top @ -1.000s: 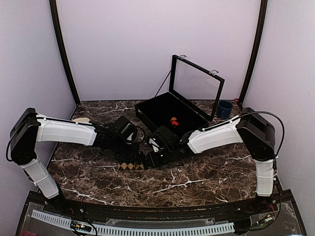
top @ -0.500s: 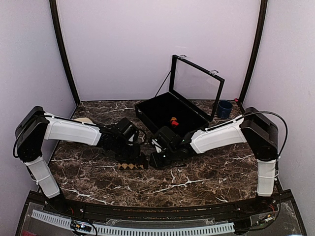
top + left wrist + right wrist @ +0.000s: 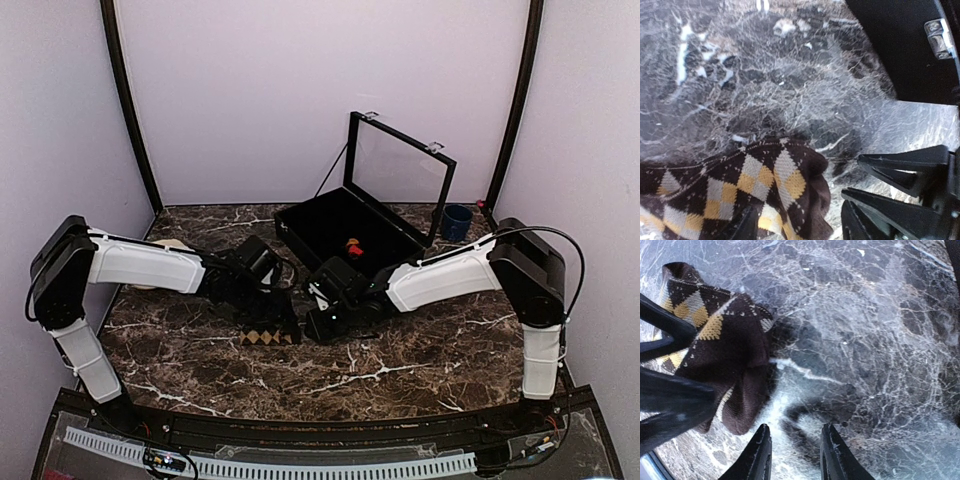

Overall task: Roll the socks
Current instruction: Fold the sock at the center of the board.

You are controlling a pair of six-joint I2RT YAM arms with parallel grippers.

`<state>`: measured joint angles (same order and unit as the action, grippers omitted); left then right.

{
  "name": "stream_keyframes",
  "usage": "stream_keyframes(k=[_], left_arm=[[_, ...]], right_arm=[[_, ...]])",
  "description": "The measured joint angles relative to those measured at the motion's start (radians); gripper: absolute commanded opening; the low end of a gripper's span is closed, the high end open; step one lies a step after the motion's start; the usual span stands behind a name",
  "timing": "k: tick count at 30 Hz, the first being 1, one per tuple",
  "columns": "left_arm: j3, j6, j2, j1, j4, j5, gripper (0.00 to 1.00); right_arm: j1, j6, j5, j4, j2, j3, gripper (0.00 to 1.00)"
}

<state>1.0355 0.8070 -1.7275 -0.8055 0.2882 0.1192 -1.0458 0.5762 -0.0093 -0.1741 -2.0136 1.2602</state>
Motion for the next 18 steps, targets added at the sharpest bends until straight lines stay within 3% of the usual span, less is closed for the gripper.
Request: stream_keyframes(k=[7,12,18], left_arm=[[-0.013,0.009,0.109,0.02,0.022,-0.039,0.62],[-0.117,0.026,0.259,0.052,0.008,-0.072,0.52],[-0.216,0.037,0.271,0.064,-0.02,-0.068,0.49]], right_arm=[[-0.003,-0.025,0.029,-0.022,0.025,0.0,0.32],[-0.012,-0.042,0.04,-0.035,0.045,0.013,0.32],[-0.018,-0.06,0.047,-0.047,0.045,0.081,0.32]])
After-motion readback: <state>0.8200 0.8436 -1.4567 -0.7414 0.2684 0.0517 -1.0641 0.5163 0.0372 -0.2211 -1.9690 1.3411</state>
